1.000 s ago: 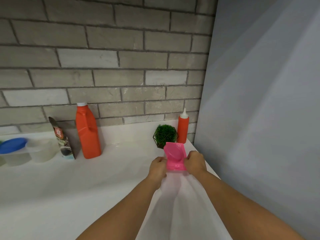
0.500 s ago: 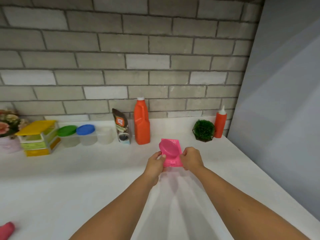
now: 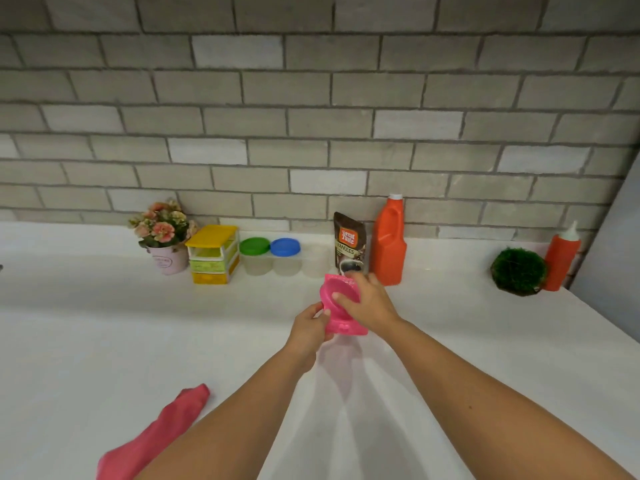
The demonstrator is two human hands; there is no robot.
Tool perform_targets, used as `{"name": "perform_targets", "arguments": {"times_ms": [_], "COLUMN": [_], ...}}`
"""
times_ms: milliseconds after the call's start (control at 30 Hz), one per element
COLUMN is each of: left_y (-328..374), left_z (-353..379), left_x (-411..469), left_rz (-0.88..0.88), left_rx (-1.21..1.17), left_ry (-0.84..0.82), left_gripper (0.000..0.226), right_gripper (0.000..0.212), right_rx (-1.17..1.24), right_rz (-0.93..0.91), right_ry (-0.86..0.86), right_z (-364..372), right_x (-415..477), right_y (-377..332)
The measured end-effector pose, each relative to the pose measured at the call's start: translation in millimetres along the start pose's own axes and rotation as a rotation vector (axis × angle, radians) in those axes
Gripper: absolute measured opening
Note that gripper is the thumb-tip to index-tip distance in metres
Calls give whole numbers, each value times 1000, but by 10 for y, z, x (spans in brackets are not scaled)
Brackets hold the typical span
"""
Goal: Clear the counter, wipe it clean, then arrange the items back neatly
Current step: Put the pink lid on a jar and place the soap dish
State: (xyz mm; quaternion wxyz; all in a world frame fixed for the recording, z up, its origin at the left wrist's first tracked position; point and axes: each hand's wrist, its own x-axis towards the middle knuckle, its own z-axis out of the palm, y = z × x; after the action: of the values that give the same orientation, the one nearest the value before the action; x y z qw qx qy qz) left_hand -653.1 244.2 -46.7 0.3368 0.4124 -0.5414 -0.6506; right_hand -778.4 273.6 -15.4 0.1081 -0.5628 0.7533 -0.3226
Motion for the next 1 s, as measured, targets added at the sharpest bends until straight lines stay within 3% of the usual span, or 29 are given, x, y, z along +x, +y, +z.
{"name": "perform_targets", "arguments": {"times_ms": [133,333,533,667,800,1000], "left_y": [11,30,42,21,-10,-39], "left_z": [-270,-578,-841,-1079,-1328,-1498], "left_x": [137,466,812,984,1142,1267], "left_rz": [20,33,21,-21,-34,-53], "left_rx": [-1,12,-54,-91,-94,-122], "left_ry": [20,40,132,234,291,267], "left_gripper": [32,31,28,29,29,24], "right_gripper": [71,71,65,65,58,63], "right_rx": [-89,-249,101,234,92,-242], "right_rz": [-20,-60,-32,30,66,71], "right_ry": [-153,-246,-222,-107,6,21], "right_z": [273,546,700,658,664,791], "right_x": [302,776,1204,1550,1933,2225], "right_y": [-100,-226,-292,-263,-220,-209]}}
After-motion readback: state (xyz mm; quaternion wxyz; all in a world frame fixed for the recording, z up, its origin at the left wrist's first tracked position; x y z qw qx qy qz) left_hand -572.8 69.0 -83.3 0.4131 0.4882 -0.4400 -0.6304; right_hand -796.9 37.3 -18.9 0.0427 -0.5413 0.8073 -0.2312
